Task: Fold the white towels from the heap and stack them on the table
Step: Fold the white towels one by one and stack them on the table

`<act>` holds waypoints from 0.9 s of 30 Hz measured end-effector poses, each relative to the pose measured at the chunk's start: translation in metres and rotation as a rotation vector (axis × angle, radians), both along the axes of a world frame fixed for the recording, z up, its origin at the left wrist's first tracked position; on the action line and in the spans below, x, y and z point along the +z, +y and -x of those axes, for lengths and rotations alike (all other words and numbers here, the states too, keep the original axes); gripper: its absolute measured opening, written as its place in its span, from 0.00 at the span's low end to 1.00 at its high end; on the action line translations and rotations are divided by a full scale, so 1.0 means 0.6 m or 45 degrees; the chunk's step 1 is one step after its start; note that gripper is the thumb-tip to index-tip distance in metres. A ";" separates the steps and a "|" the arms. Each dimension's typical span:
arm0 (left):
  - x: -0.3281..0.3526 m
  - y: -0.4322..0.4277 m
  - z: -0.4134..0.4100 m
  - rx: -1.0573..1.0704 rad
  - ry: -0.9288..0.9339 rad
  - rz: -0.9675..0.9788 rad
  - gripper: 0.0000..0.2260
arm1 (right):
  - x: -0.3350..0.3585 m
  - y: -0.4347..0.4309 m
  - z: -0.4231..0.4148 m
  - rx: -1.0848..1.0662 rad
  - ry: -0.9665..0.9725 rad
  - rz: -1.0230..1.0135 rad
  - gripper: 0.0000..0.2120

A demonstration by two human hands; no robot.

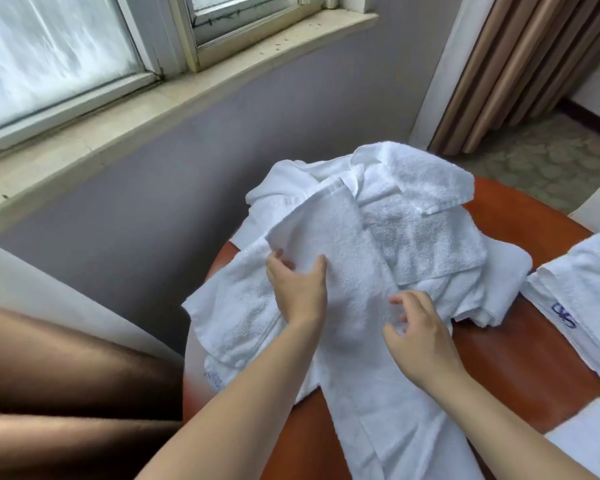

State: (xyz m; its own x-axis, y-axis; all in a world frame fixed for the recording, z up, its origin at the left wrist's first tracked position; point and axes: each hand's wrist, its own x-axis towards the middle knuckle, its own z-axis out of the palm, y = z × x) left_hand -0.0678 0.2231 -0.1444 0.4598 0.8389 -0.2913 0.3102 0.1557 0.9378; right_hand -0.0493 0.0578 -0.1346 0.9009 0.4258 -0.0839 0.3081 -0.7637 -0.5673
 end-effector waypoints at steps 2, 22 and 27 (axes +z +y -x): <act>0.007 0.026 -0.020 0.074 -0.001 0.045 0.29 | 0.001 0.018 -0.015 0.008 0.005 0.019 0.17; 0.088 0.145 -0.080 0.010 -0.536 0.111 0.10 | -0.015 0.037 -0.063 -0.351 0.077 -0.246 0.19; 0.071 0.160 -0.095 0.007 -0.313 0.065 0.09 | -0.019 0.039 -0.064 -0.385 0.126 -0.226 0.19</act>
